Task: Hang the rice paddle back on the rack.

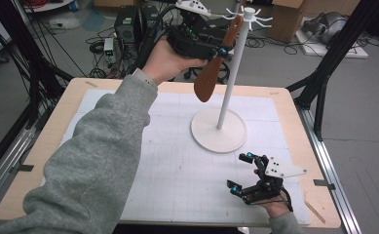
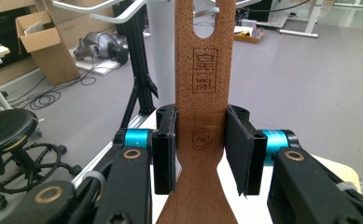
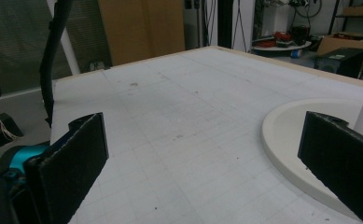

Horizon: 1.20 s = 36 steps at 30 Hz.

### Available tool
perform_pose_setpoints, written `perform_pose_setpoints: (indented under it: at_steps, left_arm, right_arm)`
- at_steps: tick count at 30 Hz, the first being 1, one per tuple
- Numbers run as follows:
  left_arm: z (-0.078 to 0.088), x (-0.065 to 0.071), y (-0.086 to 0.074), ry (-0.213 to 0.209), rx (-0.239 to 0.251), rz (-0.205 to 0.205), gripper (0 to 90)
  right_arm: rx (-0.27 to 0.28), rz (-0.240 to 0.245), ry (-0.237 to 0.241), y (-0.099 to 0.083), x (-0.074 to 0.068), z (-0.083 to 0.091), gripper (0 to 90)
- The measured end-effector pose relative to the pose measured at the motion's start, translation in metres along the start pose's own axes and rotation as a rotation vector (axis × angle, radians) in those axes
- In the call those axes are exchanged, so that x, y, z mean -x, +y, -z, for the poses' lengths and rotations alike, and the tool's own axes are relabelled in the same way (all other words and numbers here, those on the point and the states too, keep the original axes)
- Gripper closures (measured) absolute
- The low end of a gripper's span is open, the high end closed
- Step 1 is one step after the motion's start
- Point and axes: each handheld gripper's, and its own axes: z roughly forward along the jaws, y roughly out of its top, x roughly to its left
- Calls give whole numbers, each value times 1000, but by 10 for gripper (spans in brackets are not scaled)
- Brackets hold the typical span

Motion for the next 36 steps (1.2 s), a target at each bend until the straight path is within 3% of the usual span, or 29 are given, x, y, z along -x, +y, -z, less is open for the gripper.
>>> perform_pose_setpoints:
  at_steps: [17,25,30,36]
  left_arm:
    - [-10,-2,-4,11,-16,22,651]
    - [-15,0,-4,-2,-12,56,648]
    - [-17,1,-5,11,-23,46,679]
    - [-15,3,-5,-3,-17,33,646]
  right_arm:
    - [-7,-1,7,0,0,0,0]
    - [-4,3,6,0,-1,0,0]
    - [-6,12,8,0,-1,0,0]
    - [-9,9,7,0,-1,1,0]
